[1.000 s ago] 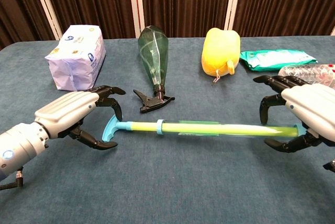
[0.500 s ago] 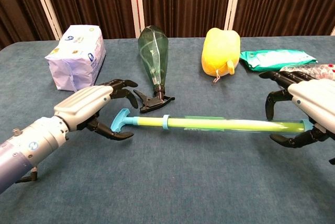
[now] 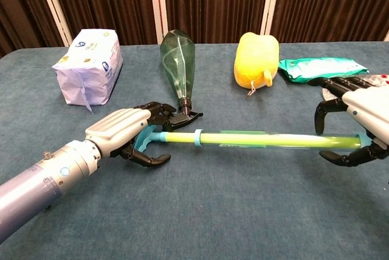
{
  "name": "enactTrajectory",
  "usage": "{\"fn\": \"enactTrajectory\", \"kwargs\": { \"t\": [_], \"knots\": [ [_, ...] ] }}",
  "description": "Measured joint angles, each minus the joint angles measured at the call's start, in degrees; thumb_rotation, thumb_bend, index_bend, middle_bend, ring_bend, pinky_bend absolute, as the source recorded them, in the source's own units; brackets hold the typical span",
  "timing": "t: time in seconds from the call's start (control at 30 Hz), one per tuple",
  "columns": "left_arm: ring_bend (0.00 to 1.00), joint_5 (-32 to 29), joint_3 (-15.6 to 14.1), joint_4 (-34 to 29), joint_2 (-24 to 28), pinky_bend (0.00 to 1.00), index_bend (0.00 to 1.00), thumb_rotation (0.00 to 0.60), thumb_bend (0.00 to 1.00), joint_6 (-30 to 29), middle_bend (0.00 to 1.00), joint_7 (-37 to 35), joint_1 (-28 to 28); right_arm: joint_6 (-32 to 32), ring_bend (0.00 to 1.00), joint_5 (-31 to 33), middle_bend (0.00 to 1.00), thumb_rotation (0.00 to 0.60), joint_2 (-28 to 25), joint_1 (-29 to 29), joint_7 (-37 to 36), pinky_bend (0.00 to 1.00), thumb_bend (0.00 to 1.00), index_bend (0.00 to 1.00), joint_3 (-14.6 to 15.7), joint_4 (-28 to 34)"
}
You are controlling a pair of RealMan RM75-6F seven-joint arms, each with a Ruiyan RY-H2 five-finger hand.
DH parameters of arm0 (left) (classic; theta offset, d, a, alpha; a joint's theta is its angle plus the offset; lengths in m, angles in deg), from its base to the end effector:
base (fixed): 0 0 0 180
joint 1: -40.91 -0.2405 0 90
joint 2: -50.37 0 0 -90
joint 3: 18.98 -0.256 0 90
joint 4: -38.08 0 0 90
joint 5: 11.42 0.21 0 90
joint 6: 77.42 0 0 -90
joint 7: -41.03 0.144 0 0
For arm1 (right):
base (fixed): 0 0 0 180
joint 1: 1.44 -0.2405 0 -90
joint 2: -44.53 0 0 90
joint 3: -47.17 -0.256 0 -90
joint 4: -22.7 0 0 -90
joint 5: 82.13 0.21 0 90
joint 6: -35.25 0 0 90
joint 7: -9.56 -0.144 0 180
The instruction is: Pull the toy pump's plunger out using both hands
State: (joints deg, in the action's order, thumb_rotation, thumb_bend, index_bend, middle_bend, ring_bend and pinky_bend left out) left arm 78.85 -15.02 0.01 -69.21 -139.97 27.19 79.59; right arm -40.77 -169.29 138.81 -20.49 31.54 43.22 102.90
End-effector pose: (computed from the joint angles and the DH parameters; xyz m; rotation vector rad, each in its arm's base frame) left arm -0.1719 0.3161 -0.1337 -1.9279 -0.9744 -1.1631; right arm -0.2200 -0.2407 -0.0114 1.6860 -0.7512 0.9719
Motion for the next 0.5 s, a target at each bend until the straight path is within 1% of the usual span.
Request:
{"fn": "enactTrajectory", "kwargs": {
  "t": [0.1,0.17,0.3,0.5],
  "knots": [
    [0.01,-0.1,0.0,-0.2,0.2,0.1,0.67,0.6,0.49,-0.7,0.12,-0.2,-0.1,-0.3,0.0,0.0,0.09,0.6,-0.3,0.0,0.0,0.08,0.37,0.72,-0.2,0.2],
    [0.01,0.0,-0.1,-0.4,0.4,0.1,0.69,0.6,0.5,-1.6,0.13,-0.3,-0.3,-0.6,0.0,0.0,0.1,0.6,-0.4,0.0,-0.1,0.09,0.37,0.73,-0.5,0.3],
    [0.01,0.4,-0.2,-1.2,1.0,0.1,0.69,0.6,0.51,-3.8,0.13,-0.8,-0.7,-1.3,0.02,-0.2,0.12,0.6,-0.8,0.0,-0.4,0.11,0.39,0.76,-1.0,0.5],
    [0.01,0.6,-0.3,-4.7,3.8,0.1,0.69,0.6,0.52,-5.7,0.13,-0.3,-1.3,-2.1,0.03,0.1,0.14,0.6,-1.2,0.1,-1.3,0.11,0.43,0.8,-1.7,0.1]
  ]
}}
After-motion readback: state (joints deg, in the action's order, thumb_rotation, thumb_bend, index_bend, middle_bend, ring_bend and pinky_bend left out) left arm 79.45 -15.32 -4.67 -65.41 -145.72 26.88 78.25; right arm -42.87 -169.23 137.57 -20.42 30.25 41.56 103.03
